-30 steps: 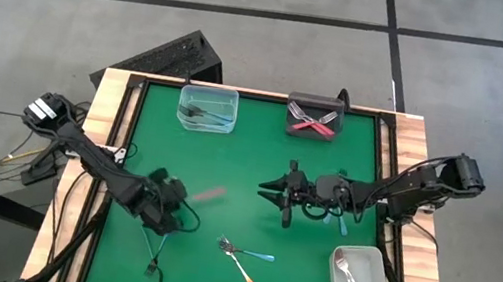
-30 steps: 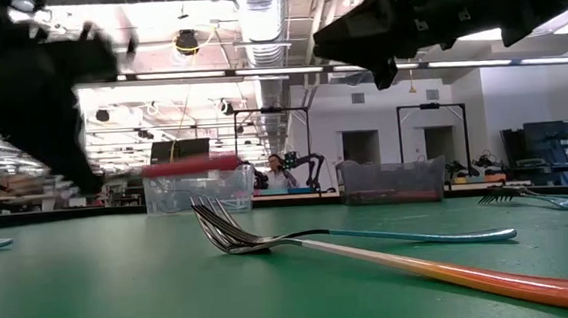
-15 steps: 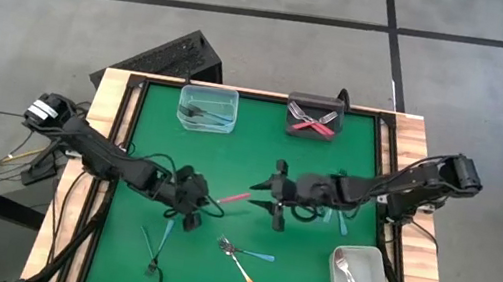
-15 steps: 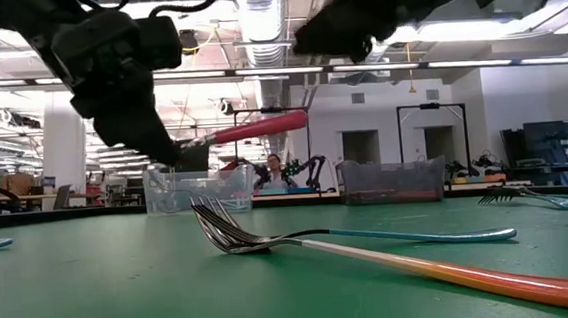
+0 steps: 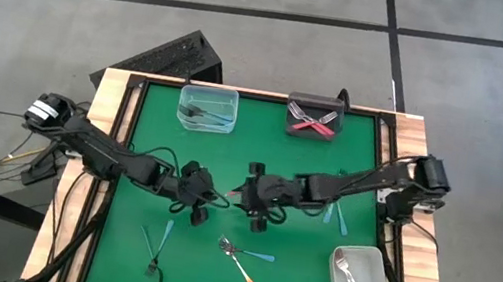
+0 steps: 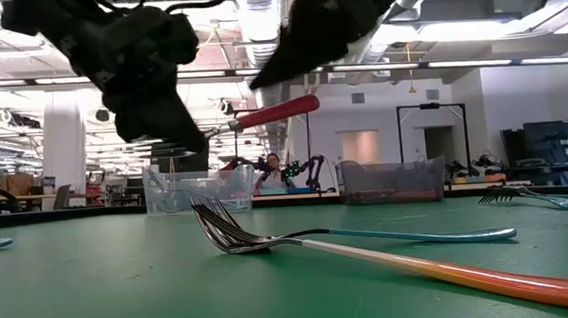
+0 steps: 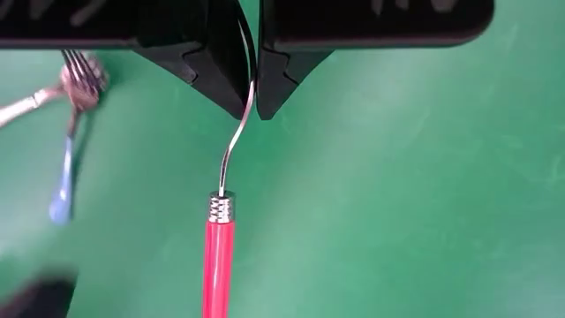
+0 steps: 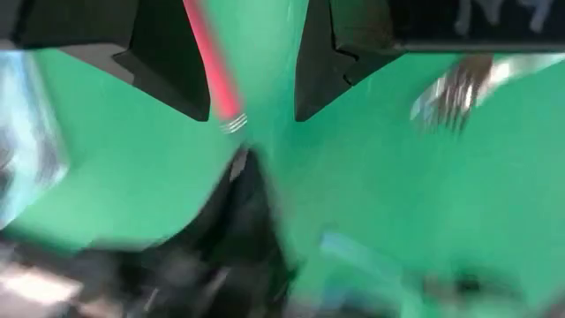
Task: Sort silverware by color (type)
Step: Put the pink fork into the black bin
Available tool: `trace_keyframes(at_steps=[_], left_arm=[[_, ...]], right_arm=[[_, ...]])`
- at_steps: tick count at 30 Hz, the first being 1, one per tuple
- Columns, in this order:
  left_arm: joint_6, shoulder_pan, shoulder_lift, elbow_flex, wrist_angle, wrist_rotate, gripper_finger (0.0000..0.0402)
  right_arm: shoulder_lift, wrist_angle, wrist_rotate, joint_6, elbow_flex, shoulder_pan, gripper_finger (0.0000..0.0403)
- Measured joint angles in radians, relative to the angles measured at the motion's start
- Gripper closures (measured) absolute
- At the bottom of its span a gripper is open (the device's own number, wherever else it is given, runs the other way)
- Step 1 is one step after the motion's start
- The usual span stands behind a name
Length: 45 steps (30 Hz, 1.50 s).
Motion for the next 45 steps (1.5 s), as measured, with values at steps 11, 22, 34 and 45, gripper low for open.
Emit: trace_keyframes(at_steps=[11, 22, 34, 45], left_arm=[[0.029, 0.022, -0.001, 0.001, 0.022, 0.005, 0.0399], [0.144, 0.008, -0.002, 0.001, 0.031, 0.026, 0.0399], [0.173, 0.007, -0.001, 0.000, 0.041, -0.018, 0.0399], [0.151, -0.135, -0.104, -0.001, -0.108, -0.229, 0.0309]], right_arm=[[0.207, -0.316, 0.071, -0.099, 0.307, -0.008, 0.0212], [0.234, -0.336, 0.105, -0.150, 0.334, -0.023, 0.0233], [0.233, -0.368, 0.098, -0.138, 0.334, -0.024, 0.0353], [0.200, -0.431, 0.114, 0.012, 0.239, -0.041, 0.0347]])
